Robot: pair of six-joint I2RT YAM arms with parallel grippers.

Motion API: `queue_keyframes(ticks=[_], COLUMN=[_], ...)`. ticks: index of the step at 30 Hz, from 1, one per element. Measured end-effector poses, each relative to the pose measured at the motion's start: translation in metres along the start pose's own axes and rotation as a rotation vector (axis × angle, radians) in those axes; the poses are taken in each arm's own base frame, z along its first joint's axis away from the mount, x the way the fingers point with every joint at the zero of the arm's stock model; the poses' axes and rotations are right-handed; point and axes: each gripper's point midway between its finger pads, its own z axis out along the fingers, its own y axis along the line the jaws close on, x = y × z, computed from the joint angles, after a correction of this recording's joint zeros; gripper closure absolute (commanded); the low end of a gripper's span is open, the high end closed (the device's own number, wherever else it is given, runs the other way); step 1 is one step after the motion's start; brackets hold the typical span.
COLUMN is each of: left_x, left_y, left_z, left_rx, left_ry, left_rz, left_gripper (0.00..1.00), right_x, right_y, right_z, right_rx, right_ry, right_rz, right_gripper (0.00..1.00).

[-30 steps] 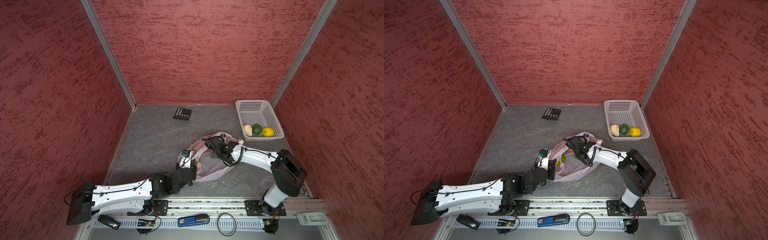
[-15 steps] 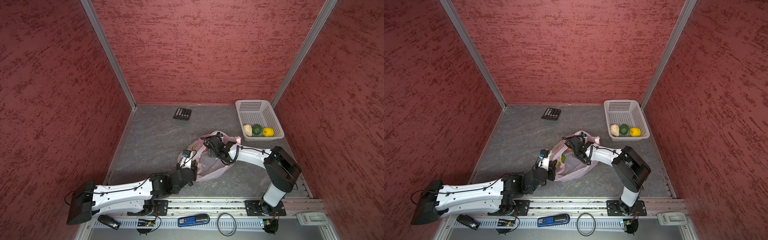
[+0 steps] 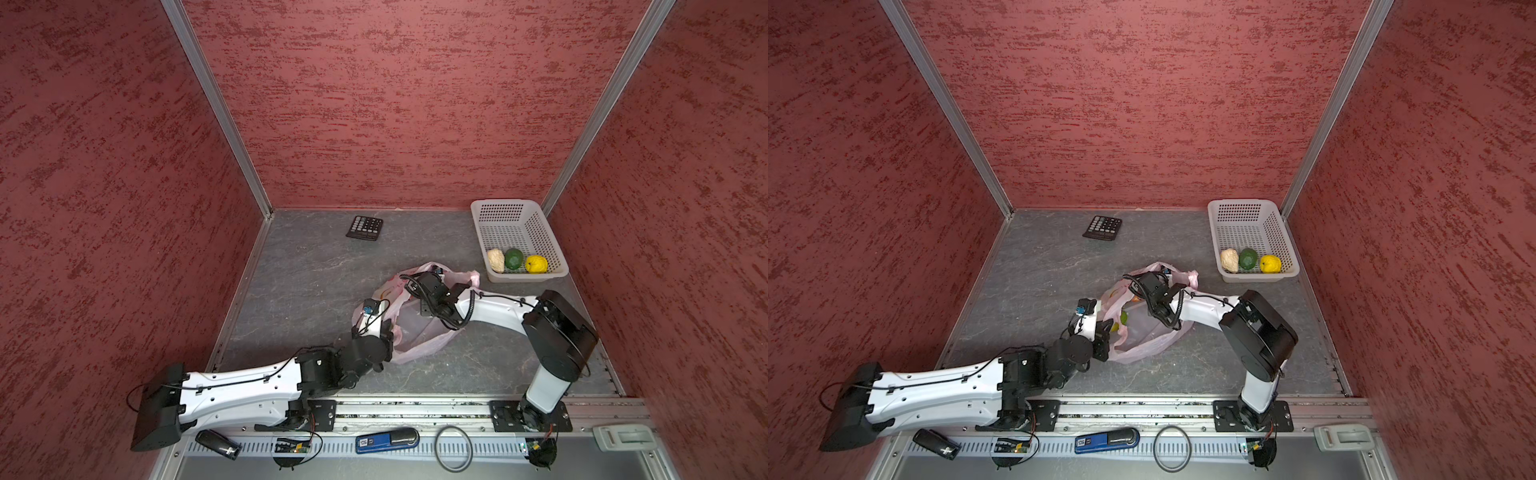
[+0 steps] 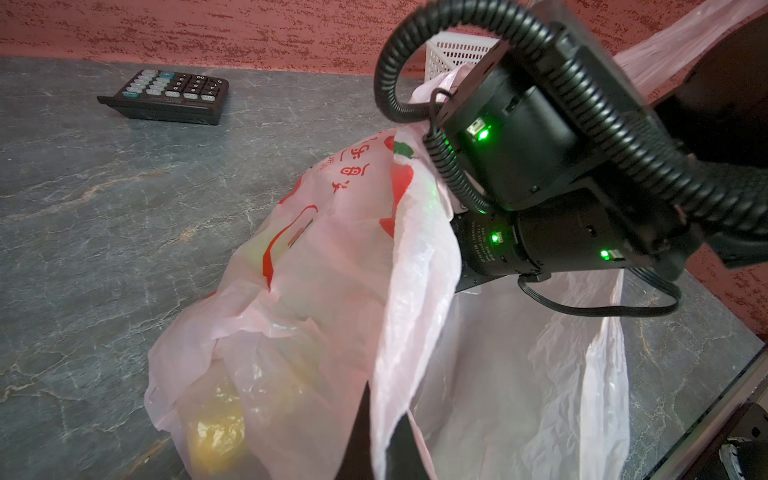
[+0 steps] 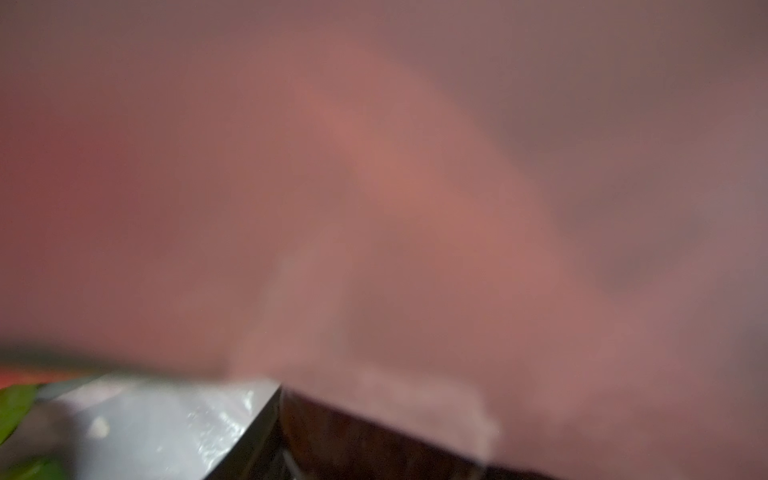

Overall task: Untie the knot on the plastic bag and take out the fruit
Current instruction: 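Grasp the dark purple fruit with green leaves using the right gripper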

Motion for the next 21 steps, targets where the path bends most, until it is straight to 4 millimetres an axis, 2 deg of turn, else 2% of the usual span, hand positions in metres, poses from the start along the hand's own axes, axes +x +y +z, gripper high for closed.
queue_keyframes(ticks=[10, 21], left_x=[-0.001, -0.004], left_y=[0.003, 0.008], left_z=[0.001, 0.003], left_rx=[-0.010, -0.028], left_ry=[-0.005, -0.010], left_rz=[-0.001, 0.010], left_gripper=[1.00, 1.00], right_x=[-0.011, 0.024], right_y=[0.024, 0.063], right_z=[-0.050, -0.066], right_rx=[-0.194, -0.329], right_ry=[-0.016, 0.077], right_rz=[0.010, -0.076], right_gripper=[0.60, 0.60])
